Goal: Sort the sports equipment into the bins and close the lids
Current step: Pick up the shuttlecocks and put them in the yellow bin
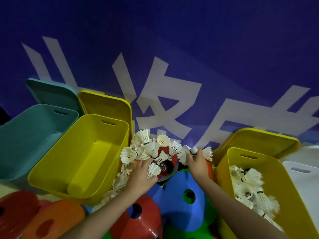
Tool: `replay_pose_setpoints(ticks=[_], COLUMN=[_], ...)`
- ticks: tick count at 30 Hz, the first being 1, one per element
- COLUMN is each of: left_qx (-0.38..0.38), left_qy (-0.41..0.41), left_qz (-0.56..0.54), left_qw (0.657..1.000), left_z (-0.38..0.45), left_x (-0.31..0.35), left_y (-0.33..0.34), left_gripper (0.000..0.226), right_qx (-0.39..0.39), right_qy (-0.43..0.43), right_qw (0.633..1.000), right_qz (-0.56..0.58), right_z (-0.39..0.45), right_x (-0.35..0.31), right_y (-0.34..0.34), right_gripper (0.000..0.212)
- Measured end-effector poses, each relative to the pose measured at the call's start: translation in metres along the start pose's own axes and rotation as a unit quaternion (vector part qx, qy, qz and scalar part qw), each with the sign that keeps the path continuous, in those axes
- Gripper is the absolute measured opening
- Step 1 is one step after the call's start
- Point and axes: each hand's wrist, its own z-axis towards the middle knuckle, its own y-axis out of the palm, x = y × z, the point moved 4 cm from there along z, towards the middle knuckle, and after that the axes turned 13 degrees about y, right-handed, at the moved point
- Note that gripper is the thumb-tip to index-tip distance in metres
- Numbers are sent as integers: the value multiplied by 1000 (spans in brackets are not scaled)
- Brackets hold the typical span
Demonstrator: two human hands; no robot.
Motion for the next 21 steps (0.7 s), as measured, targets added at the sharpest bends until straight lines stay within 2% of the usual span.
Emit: replay_pose_setpoints(ticks=[5, 14, 16, 21], left_qx=[23, -44, -49, -90], left_qy=[32, 105, 118, 112], left_qz=[-45, -115, -133, -155], left_qw=[998, 987, 983, 978], left_z=[-13, -19, -16, 4], left_x=[50, 164, 189, 240], left_y=[-13, 48, 64, 110], left_gripper=[65, 64, 63, 66], right_qx=[36, 114, 119, 115], right_qy=[-33, -30, -29, -3], right_qw=[995, 977, 981, 993], right_qz=[86, 178, 153, -25], right_z=[-33, -71, -73, -68], right_x=[10, 82, 107, 175], right_y=[-60, -185, -211, -265], right_gripper=[14, 11, 9, 23])
